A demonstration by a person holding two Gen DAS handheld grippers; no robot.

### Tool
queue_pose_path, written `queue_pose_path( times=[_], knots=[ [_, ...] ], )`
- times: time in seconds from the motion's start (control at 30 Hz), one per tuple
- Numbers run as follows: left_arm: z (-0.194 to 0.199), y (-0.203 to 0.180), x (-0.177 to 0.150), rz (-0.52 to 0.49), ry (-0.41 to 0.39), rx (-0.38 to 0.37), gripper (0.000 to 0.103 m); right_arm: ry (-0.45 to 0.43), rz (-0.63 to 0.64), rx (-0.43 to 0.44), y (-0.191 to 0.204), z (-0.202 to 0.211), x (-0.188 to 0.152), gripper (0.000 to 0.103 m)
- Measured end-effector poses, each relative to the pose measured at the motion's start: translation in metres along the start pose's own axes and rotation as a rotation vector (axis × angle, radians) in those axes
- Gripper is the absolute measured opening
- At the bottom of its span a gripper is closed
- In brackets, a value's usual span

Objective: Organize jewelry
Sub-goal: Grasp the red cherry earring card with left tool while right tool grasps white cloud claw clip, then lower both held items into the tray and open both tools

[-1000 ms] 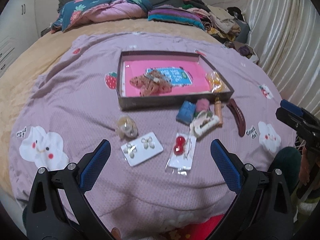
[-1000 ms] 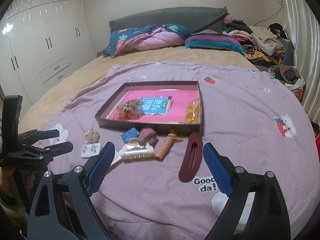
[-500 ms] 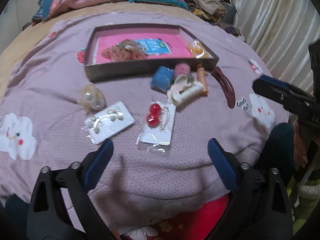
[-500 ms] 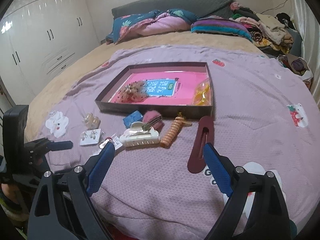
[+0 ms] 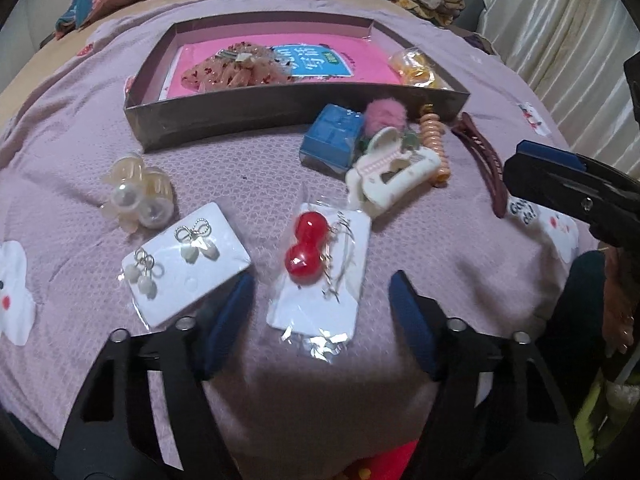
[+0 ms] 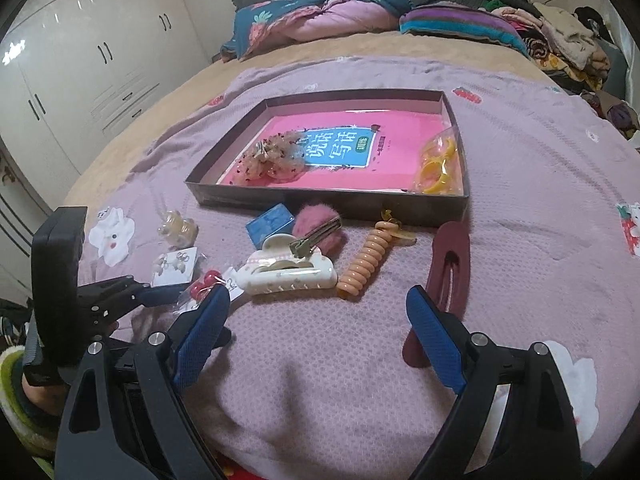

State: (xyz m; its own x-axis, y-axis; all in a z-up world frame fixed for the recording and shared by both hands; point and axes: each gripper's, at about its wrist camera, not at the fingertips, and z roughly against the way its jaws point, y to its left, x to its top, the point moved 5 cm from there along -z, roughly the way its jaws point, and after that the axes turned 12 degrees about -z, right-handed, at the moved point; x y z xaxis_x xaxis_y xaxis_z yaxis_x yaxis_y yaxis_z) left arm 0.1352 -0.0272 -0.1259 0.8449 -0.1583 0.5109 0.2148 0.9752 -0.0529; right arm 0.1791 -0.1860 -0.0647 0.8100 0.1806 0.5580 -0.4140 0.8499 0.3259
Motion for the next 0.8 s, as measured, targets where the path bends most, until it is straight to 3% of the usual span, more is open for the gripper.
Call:
queue_pose_path(
  times=[0.13, 0.47, 0.6, 0.8],
  knots=[
    [-0.002, 0.007, -0.001, 0.013, 0.01, 0.001, 0.038, 0.027, 0.025, 0.012, 0.007, -0.014, 0.004, 0.089],
    [0.02, 0.017, -0.015, 0.041, 0.007, -0.024, 0.035, 0.1, 0.081, -0.004, 0.025, -0.057, -0.002, 0.089],
    [0.032, 0.025, -0.016, 0.052, -0.01, -0.018, 0.035, 0.1, 0.098, -0.004, 0.027, -0.064, -0.002, 0.075],
    [0.054, 0.033, -0.011, 0.062, -0.046, -0.017, 0.035, 0.114, 0.088, 0.032, 0.031, -0.06, -0.001, 0.075]
  ],
)
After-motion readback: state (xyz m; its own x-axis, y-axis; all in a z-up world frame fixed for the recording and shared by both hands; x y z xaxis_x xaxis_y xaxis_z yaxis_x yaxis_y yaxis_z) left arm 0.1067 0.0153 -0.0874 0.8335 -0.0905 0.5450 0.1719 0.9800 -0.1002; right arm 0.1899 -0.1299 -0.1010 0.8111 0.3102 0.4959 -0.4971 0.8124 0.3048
